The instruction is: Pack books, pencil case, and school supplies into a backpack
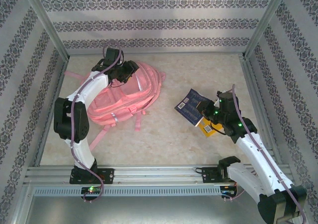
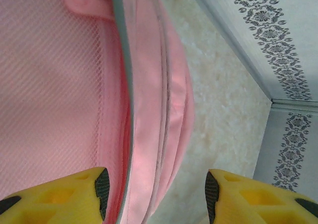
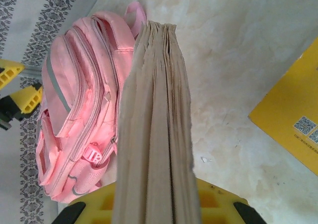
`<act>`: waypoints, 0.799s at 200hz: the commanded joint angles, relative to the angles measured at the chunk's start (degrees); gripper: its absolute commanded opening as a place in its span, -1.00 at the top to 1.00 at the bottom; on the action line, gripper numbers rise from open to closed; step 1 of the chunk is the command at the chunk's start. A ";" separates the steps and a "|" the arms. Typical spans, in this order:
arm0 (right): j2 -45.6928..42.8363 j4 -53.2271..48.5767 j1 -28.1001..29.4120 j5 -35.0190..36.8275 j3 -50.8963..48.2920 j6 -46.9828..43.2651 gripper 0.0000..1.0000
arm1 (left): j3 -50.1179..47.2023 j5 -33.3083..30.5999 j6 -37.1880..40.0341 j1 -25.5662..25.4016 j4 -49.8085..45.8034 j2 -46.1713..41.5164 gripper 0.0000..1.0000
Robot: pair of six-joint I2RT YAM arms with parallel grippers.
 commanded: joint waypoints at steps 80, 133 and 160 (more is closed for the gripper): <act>-2.50 -2.01 -2.55 -1.52 -0.26 -3.86 1.00 | 10.23 -0.67 6.20 0.97 -7.11 8.40 -0.04; -2.53 -1.71 -2.58 -1.60 -1.15 -3.93 1.00 | 12.93 1.49 6.08 0.90 -6.21 11.25 -0.01; -2.34 -2.22 -2.64 -1.11 0.12 -5.06 1.00 | 16.14 1.34 6.70 0.91 -7.96 13.26 0.09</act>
